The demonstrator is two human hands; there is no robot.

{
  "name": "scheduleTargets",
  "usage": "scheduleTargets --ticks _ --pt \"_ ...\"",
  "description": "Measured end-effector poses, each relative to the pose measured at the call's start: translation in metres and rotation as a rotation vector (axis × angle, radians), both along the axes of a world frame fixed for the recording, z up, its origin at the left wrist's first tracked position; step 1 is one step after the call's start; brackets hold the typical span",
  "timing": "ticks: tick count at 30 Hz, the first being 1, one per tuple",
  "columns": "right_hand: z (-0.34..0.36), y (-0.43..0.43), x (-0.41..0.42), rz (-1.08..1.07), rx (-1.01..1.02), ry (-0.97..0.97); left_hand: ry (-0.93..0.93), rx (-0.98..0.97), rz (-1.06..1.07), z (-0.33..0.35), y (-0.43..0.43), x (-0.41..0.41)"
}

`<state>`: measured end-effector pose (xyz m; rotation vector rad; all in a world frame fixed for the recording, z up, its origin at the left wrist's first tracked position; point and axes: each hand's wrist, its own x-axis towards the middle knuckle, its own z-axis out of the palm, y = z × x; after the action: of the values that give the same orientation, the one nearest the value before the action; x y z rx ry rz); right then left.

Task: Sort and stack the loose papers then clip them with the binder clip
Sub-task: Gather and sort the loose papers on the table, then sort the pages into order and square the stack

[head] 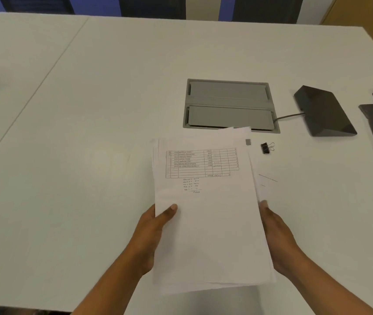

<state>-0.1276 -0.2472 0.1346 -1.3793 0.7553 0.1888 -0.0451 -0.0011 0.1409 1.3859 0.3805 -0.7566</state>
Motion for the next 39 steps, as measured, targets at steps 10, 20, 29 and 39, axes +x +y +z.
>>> scheduleTargets --ticks 10,20,29,39 --pt "0.012 -0.016 0.023 -0.030 -0.107 -0.275 -0.438 0.049 0.082 0.007 -0.039 0.008" --pt "0.015 -0.024 0.039 0.010 -0.247 -0.437 -0.830 0.129 0.014 0.008 -0.056 0.021" --pt "-0.008 -0.021 0.038 0.126 -0.279 -0.386 -0.662 0.072 -0.074 -0.008 -0.057 0.035" --pt "-0.027 -0.017 0.042 0.201 -0.345 -0.401 -0.695 0.070 -0.055 -0.029 -0.052 0.031"
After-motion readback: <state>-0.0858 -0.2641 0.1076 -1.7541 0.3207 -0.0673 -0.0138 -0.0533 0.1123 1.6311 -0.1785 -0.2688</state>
